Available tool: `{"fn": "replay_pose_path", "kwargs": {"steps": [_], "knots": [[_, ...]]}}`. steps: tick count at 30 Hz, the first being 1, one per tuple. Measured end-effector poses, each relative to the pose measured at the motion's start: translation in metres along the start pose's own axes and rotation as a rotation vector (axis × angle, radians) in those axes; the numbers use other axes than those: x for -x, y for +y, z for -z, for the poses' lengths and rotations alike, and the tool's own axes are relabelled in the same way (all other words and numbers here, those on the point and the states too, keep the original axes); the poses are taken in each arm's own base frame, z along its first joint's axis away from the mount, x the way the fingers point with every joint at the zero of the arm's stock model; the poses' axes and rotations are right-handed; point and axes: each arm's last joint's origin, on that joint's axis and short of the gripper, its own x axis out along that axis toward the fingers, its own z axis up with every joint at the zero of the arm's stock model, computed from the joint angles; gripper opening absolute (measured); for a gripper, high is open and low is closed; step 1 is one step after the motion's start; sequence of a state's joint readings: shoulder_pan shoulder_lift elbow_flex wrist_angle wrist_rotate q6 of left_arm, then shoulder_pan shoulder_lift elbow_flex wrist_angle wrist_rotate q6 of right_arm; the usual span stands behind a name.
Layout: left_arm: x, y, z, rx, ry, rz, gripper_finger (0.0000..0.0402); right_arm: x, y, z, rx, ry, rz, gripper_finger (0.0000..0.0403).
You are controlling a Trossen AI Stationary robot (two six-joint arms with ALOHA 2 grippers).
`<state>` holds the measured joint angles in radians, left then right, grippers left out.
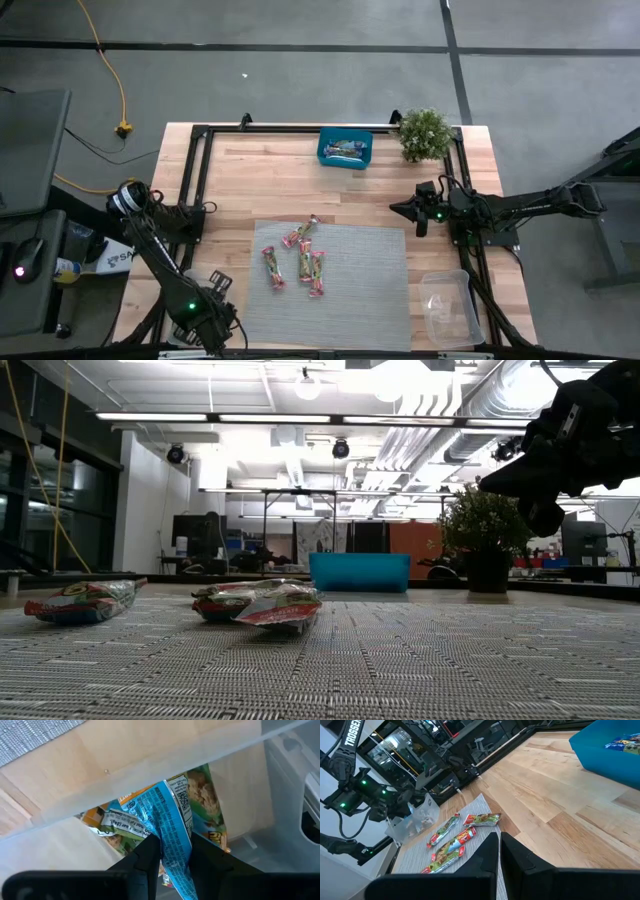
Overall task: Pick and place Granola Bars by type
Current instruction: Put the yellow granola bar into the left transparent bin
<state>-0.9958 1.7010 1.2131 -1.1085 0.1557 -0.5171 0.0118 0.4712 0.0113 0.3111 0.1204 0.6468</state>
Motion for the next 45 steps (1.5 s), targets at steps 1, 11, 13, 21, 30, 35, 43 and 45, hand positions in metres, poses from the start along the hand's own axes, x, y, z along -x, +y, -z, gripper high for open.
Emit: {"fn": "replay_pose_path", "kwargs": {"steps": [1, 11, 13, 21, 30, 35, 43, 45], "knots": [[0.0, 0.0, 0.0, -0.005, 0.003, 0.005, 0.0088, 0.0, 0.0, 0.0, 0.0, 0.0, 0.0, 0.0], [0.0, -0.003, 0.0, -0.022, 0.032, 0.096, 0.0088, 0.0, 0.0, 0.0, 0.0, 0.0, 0.0, 0.0], [0.002, -0.003, 0.0, -0.024, 0.021, 0.102, 0.0088, 0.0, 0.0, 0.0, 0.0, 0.0, 0.0, 0.0], [0.005, -0.003, 0.0, -0.064, -0.023, 0.078, 0.0088, 0.0, 0.0, 0.0, 0.0, 0.0, -0.001, 0.0], [0.006, -0.003, -0.003, -0.081, -0.07, 0.054, 0.0149, 0.0, 0.0, 0.0, 0.0, 0.0, 0.0, 0.0], [0.006, -0.002, -0.004, -0.08, -0.088, 0.031, 0.0236, 0.0, 0.0, 0.0, 0.0, 0.0, 0.0, 0.0], [0.023, 0.017, -0.014, 0.005, -0.076, 0.088, 0.03, 0.0, 0.0, 0.0, 0.0, 0.0, 0.0, 0.0], [0.032, 0.023, -0.016, 0.03, -0.059, 0.079, 0.03, 0.0, 0.0, 0.0, 0.0, 0.0, 0.0, 0.0]]}}
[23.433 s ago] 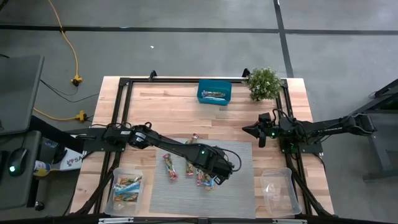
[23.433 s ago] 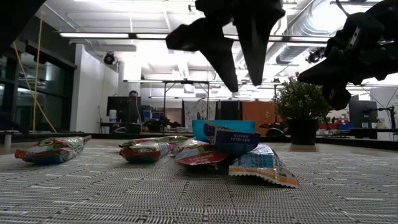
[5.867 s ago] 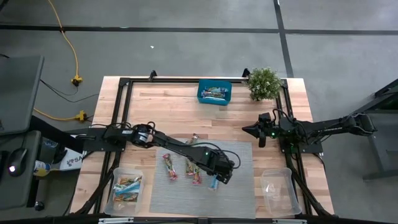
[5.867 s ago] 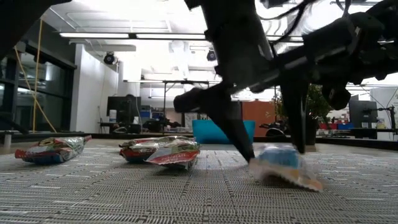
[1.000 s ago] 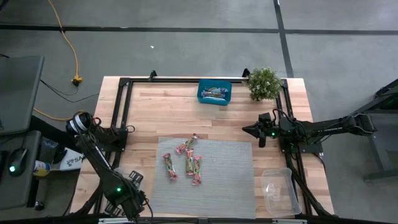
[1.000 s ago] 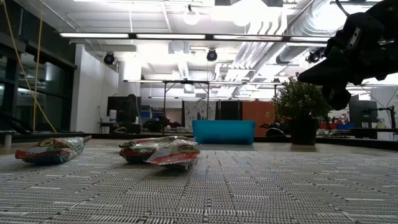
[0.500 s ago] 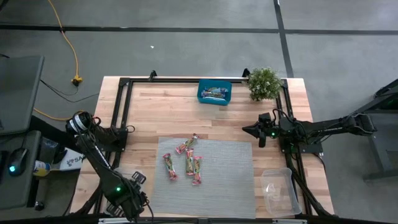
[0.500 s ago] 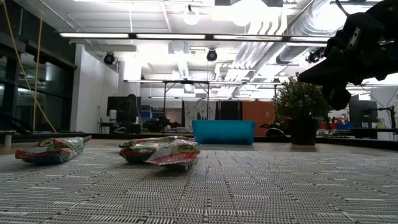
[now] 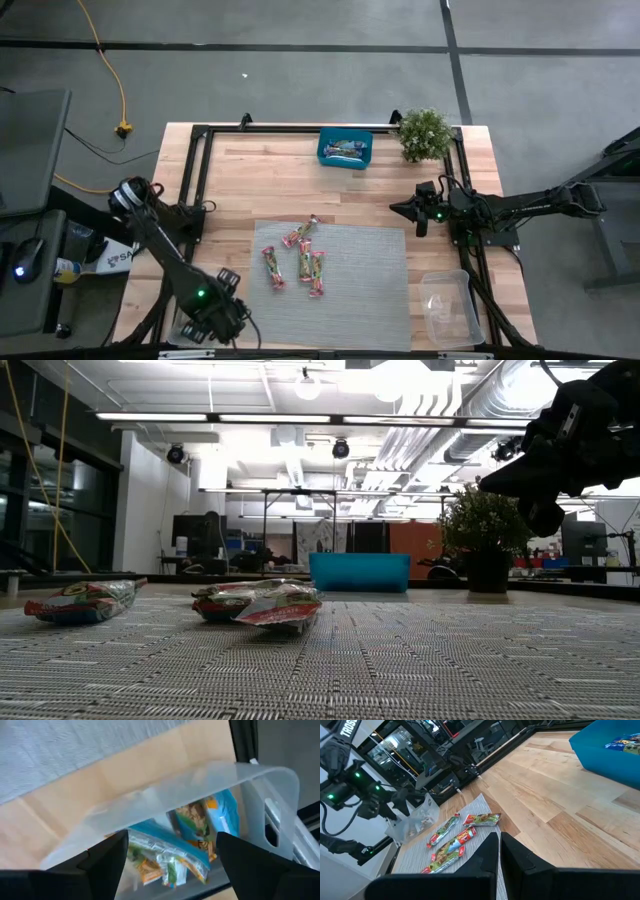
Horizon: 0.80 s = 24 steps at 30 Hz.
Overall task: Pick and place Granola Bars by type
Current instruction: Put the yellow granola bar into the left transparent bin, then put the red granola bar into the right transparent bin
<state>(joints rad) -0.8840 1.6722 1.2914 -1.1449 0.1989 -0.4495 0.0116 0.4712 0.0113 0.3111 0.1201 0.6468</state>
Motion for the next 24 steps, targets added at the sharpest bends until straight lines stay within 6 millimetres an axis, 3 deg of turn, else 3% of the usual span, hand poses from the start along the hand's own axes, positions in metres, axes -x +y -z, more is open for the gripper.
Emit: {"fn": "replay_pose_path", "kwargs": {"steps": [7, 12, 19, 24], "knots": [[0.043, 0.017, -0.01, 0.069, -0.03, -0.067, 0.03, 0.0, 0.0, 0.0, 0.0, 0.0, 0.0, 0.0], [0.089, 0.034, -0.018, 0.1, -0.128, -0.167, 0.03, 0.0, 0.0, 0.0, 0.0, 0.0, 0.0, 0.0], [0.16, 0.061, -0.025, 0.141, -0.414, -0.435, 0.03, 0.0, 0.0, 0.0, 0.0, 0.0, 0.0, 0.0], [0.194, 0.086, -0.021, 0.169, -0.495, -0.619, 0.03, 0.0, 0.0, 0.0, 0.0, 0.0, 0.0, 0.0]]}}
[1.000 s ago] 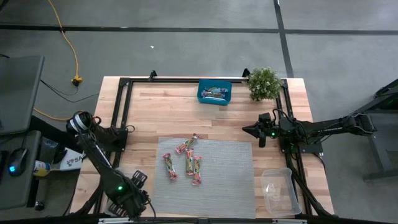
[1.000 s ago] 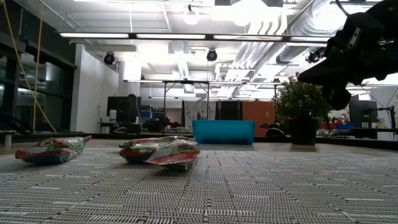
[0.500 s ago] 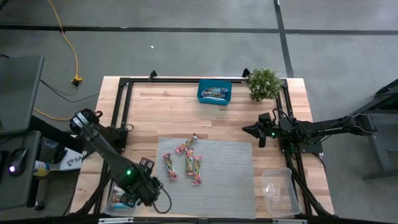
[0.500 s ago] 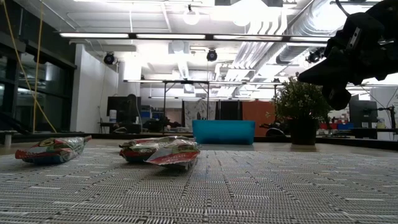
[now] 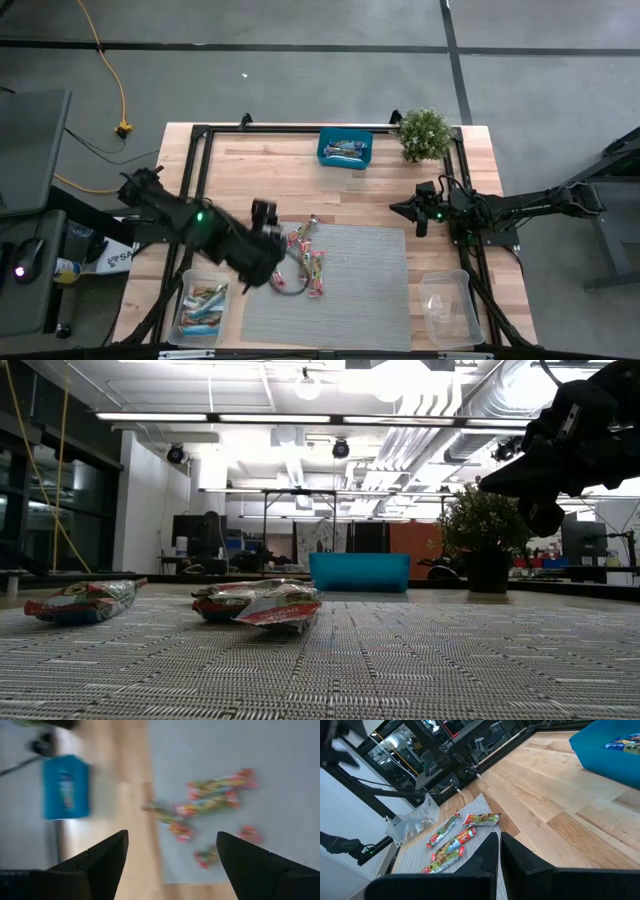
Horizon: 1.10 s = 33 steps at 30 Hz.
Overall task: Pick and place Granola Bars by type
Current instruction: Put the red granola bar into the right transparent bin
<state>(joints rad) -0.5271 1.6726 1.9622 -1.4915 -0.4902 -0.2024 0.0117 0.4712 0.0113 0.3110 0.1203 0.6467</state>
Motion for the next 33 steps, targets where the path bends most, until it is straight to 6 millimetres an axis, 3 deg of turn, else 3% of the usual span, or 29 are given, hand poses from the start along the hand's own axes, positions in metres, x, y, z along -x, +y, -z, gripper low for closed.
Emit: {"fn": "replay_pose_path", "kwargs": {"steps": [5, 15, 21, 26, 33], "knots": [[-0.005, 0.043, -0.005, -0.033, 0.018, -0.109, 0.03, 0.0, 0.0, 0.0, 0.0, 0.0, 0.0, 0.0], [-0.032, 0.12, -0.002, -0.05, 0.083, -0.121, 0.03, 0.0, 0.0, 0.0, 0.0, 0.001, 0.0, 0.0], [-0.028, 0.158, 0.002, -0.02, -0.015, -0.16, 0.0295, 0.0, 0.0, 0.0, 0.0, 0.0, 0.0, 0.0], [-0.017, 0.181, 0.013, -0.001, -0.056, -0.186, 0.0247, 0.0, 0.0, 0.0, 0.0, 0.0, 0.0, 0.0], [0.003, 0.201, 0.032, -0.001, -0.098, -0.219, 0.0135, 0.0, 0.0, 0.0, 0.0, -0.001, -0.001, 0.0]]}}
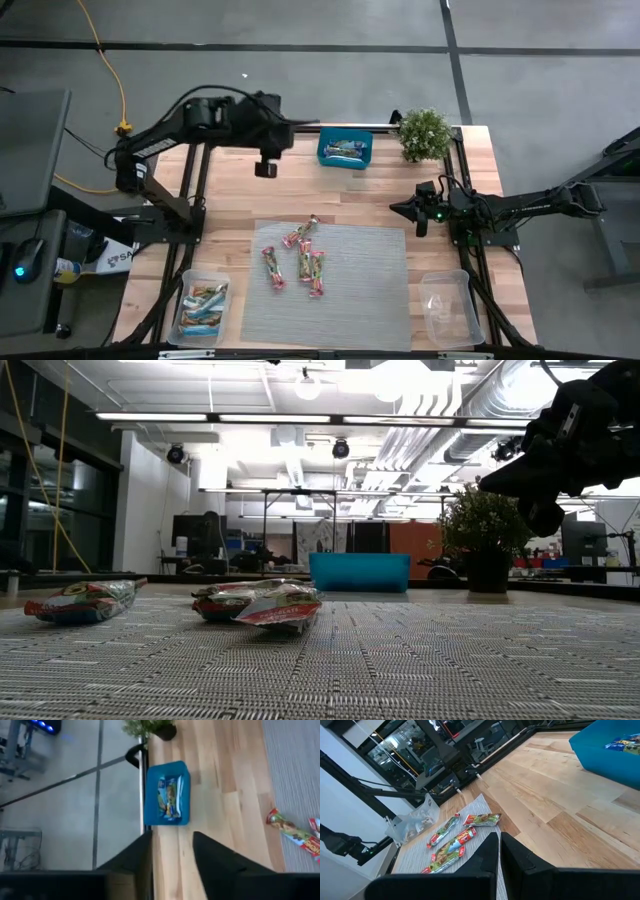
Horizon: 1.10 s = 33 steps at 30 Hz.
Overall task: Pick and place Granola Bars by type
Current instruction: Put the red granola bar into the right transparent bin
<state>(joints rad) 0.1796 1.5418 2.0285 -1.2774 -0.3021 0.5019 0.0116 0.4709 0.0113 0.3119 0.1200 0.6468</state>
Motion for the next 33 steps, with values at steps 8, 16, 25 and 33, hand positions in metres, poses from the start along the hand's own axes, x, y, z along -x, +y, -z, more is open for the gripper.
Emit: {"fn": "replay_pose_path", "kwargs": {"steps": [8, 16, 25, 33], "knots": [[0.03, 0.015, 0.013, 0.001, -0.136, 0.016, 0.001, 0.0, 0.0, 0.0, 0.0, 0.0, 0.001, 0.0], [0.045, 0.009, 0.045, 0.085, -0.322, -0.045, 0.0003, 0.0, 0.0, 0.0, 0.0, 0.0, 0.001, 0.0], [0.023, -0.035, 0.1, 0.219, -0.541, -0.039, 0.0001, 0.0, 0.0, 0.0, 0.0, 0.001, 0.001, 0.0], [0.01, -0.073, 0.148, 0.343, -0.731, -0.027, 0.0, 0.0, 0.0, 0.0, 0.0, 0.001, 0.001, 0.0]]}}
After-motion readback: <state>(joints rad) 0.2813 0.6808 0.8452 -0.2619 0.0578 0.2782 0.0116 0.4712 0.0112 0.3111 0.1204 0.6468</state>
